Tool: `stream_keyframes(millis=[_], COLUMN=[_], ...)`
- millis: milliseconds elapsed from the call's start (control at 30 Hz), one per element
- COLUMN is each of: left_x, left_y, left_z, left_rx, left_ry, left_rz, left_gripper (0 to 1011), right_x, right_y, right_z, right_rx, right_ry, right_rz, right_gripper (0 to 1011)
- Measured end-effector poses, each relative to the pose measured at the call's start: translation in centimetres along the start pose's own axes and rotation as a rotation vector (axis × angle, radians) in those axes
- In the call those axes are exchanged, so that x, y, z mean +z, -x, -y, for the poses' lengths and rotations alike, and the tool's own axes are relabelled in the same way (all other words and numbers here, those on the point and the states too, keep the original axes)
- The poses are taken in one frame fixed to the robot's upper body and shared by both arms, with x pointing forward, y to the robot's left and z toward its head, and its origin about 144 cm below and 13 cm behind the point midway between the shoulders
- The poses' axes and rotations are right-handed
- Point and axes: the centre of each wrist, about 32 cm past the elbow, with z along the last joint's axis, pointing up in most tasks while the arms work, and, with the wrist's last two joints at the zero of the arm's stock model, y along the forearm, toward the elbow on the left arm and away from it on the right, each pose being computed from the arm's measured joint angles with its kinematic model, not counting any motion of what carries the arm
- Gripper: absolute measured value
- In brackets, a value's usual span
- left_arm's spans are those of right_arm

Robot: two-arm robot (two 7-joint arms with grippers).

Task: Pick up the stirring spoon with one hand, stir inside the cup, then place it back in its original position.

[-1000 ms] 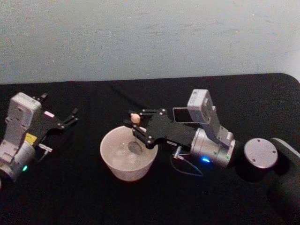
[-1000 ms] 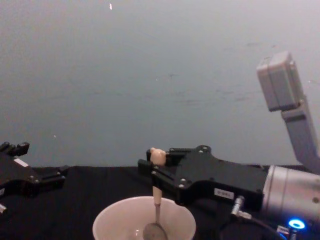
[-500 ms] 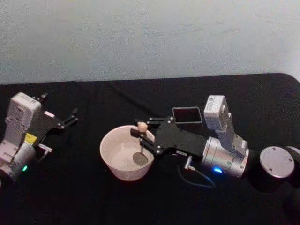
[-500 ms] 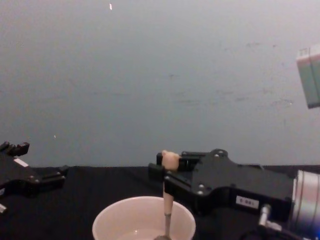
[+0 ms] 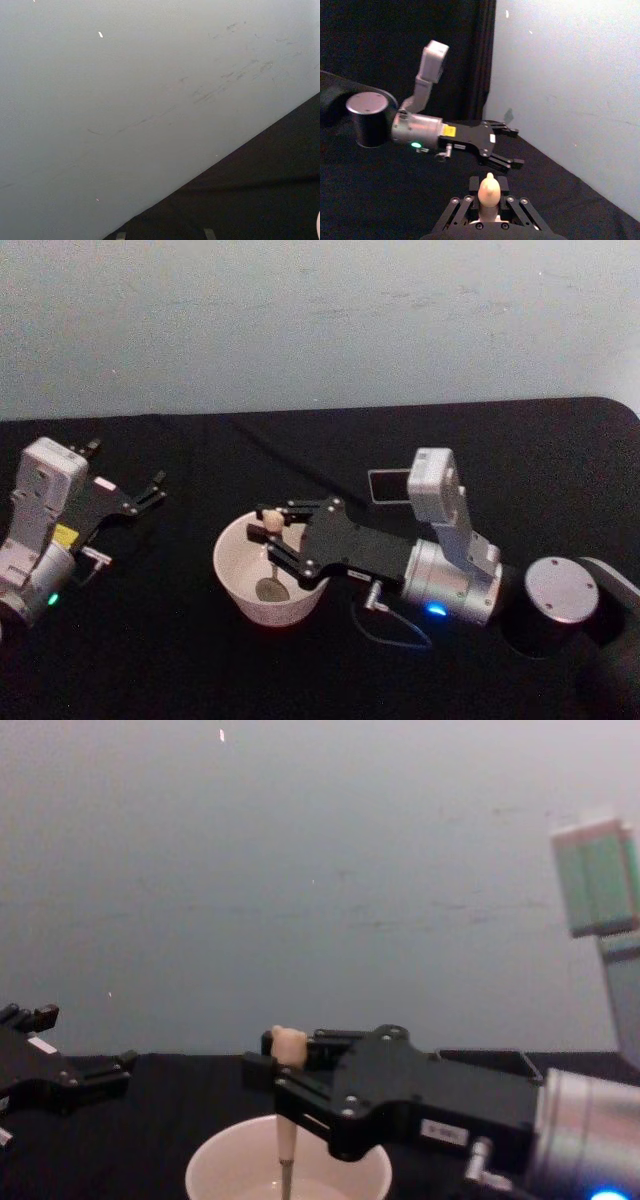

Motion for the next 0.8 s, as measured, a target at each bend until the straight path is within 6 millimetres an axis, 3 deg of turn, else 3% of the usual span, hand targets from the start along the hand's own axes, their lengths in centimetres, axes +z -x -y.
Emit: stream_keyframes(millis=[267,800], left_x=[0.0,0.0], left_y=[0.0,0.0], left_z=[0.0,0.0], left_rx=[0.0,0.0], left_ry=[0.0,0.0], left_rz=[0.0,0.0], left_gripper=[1001,1001], right_x=[-0.7,-0.8], right_y=[-1.1,-2.3], right_z=[-1.7,-0.8], right_rx=[-0.063,-0.128], right_ry=[0.012,0.019], right_rz=[0.009,0.011], right_gripper=[213,213])
